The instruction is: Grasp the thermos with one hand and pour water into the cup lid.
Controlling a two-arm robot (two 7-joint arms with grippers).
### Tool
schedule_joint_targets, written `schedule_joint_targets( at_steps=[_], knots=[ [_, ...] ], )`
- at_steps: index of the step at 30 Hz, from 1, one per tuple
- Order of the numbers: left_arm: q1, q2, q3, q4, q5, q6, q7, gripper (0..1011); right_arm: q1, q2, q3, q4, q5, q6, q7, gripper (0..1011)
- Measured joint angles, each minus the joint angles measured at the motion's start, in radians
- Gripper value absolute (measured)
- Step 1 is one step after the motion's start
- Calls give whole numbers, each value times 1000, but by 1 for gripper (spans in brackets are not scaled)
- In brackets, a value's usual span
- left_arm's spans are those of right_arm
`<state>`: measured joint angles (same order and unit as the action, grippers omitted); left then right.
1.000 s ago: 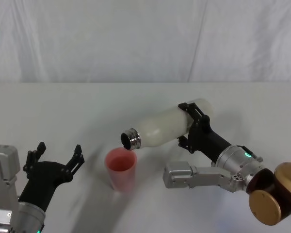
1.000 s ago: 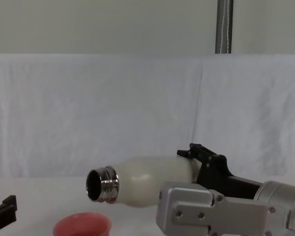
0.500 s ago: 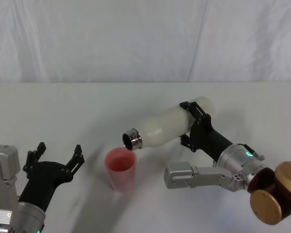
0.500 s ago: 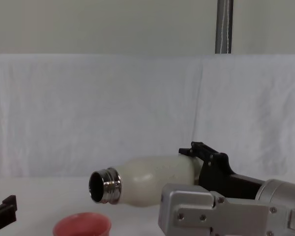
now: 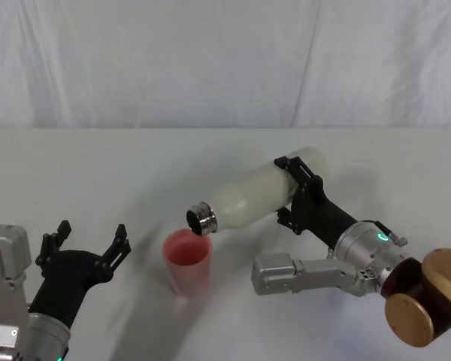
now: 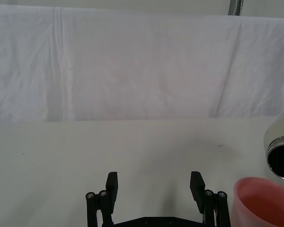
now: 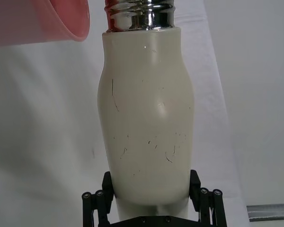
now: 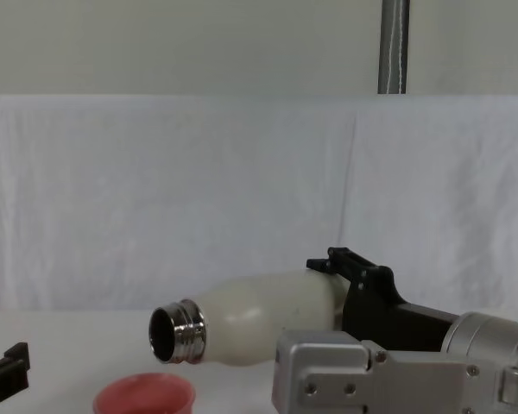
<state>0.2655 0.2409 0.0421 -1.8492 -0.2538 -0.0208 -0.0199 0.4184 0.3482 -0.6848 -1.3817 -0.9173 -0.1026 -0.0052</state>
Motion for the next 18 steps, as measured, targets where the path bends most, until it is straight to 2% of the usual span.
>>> schedule_joint_targets(
  at_steps=[18],
  knots=[
    [0,0,0,0,0,0,0,1001,11,3,-13,4,-21,5,-13,961]
  ],
)
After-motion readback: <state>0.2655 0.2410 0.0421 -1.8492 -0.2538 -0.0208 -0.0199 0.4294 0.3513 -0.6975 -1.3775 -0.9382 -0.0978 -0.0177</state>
